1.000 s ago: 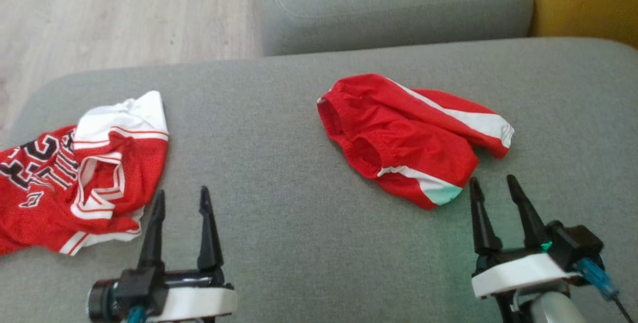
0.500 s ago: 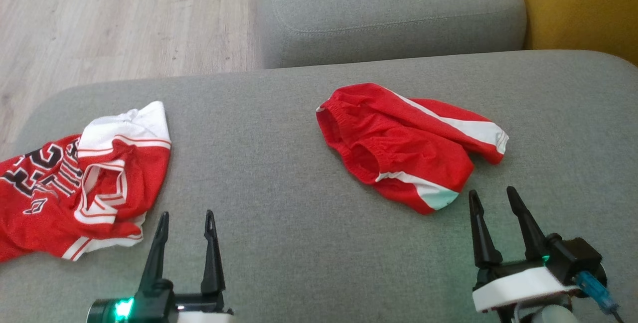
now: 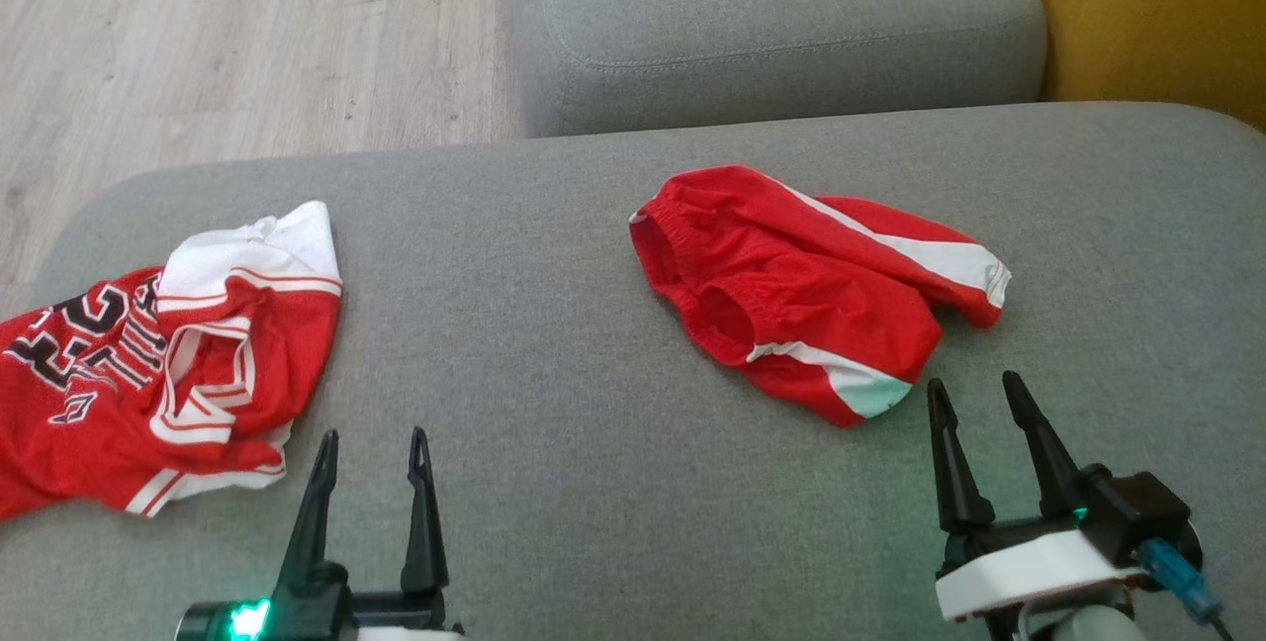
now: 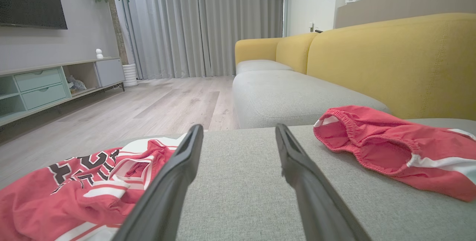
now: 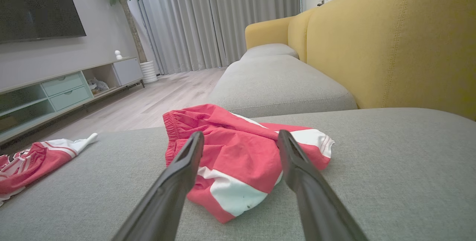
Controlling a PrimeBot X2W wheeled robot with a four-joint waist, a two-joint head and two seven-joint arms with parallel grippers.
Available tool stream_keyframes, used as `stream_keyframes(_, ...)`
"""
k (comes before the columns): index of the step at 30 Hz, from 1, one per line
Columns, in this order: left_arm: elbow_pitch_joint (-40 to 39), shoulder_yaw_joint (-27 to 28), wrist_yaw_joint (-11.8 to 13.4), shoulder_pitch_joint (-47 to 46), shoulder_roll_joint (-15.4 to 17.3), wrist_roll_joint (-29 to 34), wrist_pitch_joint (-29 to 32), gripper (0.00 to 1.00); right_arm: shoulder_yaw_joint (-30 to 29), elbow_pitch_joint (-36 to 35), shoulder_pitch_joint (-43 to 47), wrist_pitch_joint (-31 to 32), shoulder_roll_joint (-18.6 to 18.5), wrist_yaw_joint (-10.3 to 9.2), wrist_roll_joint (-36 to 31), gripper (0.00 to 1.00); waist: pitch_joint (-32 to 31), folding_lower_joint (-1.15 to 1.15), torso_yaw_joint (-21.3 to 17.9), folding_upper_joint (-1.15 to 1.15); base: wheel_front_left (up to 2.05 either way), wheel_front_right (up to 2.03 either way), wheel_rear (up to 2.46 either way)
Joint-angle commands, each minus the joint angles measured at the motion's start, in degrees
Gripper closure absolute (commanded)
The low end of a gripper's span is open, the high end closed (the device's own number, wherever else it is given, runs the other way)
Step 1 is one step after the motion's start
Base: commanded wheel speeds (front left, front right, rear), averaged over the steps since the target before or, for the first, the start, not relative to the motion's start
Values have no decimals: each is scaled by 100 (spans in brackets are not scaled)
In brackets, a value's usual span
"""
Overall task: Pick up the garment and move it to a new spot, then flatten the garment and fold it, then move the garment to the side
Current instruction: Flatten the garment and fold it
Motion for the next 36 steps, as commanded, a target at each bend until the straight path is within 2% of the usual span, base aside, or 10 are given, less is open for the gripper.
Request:
stream_keyframes(1,-151,160,35,-171,-12,41,-46,0,146,-156,-99,-23,-19,39,-46,0,-2,0,1,0,0,0,0)
stream_keyframes(12,-87,112,70,-196,-13,33,-46,0,171,-128,-105,-23,-19,39,-54,0,21,0,16,0,0,0,0)
stream_keyframes(24,-15,39,53,-196,-13,37,-46,0,233,-125,-142,-23,-19,39,-47,0,84,0,-135,0,0,0,0)
stream_keyframes(32,209,-141,-123,-411,-13,-52,-46,0,313,-145,-198,-23,-19,39,-81,0,239,0,-369,0,0,0,0)
stream_keyframes(36,616,-405,-317,-736,-13,-54,-46,0,343,-154,-256,-23,-19,39,-107,0,412,0,-552,0,0,0,0)
